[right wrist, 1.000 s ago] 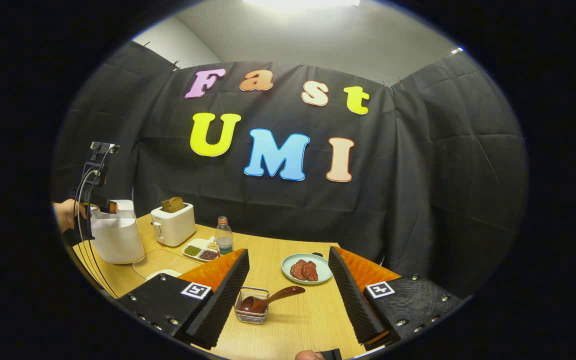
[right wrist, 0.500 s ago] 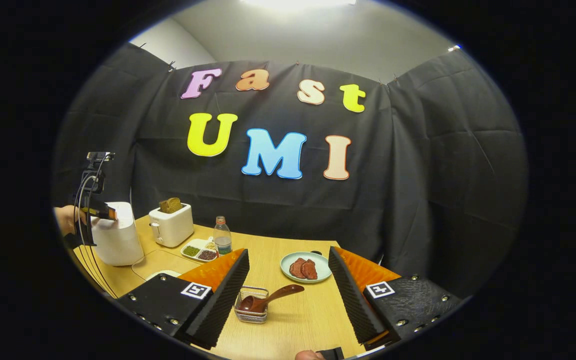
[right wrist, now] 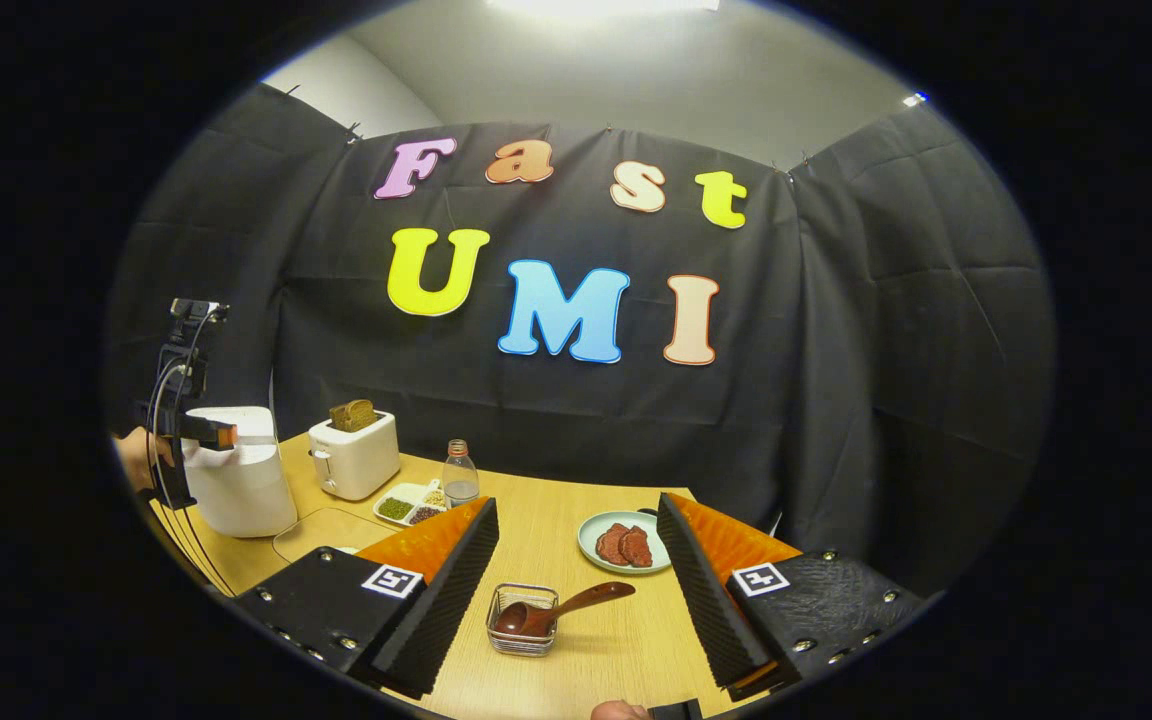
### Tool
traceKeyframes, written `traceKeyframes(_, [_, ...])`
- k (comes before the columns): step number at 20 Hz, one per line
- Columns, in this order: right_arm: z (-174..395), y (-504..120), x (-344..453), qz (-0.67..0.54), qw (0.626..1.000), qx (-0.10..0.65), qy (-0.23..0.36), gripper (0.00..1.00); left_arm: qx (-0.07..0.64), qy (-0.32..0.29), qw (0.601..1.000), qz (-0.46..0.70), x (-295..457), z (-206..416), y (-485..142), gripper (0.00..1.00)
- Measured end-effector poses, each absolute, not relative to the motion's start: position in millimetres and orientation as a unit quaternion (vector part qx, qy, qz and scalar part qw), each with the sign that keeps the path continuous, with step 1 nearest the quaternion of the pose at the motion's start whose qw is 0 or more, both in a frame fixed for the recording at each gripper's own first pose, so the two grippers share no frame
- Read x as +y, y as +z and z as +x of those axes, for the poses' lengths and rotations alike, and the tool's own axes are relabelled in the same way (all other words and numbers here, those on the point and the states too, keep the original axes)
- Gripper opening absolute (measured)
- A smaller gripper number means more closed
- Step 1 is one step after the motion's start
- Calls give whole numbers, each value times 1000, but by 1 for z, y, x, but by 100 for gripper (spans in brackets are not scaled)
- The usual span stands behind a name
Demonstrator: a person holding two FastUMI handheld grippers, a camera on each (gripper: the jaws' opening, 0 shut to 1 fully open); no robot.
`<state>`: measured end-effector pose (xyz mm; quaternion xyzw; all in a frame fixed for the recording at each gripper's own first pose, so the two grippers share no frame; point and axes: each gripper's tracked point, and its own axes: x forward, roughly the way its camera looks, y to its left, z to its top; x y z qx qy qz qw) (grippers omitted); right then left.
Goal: Close the left gripper, press the button to open the rice cooker; take a wooden spoon from the chopstick holder with the right hand, scoop a spoonful of rice and pour it into the rice cooker, then put the wooden spoon back into the chopstick holder.
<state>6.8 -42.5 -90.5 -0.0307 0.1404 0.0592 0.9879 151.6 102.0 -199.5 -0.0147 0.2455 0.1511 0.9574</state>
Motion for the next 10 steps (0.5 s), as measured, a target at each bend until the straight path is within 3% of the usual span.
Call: traceKeyframes(10, [17,-95,-26,-15,987,144,75,97,287,154,944,-53,109,134,-218,97])
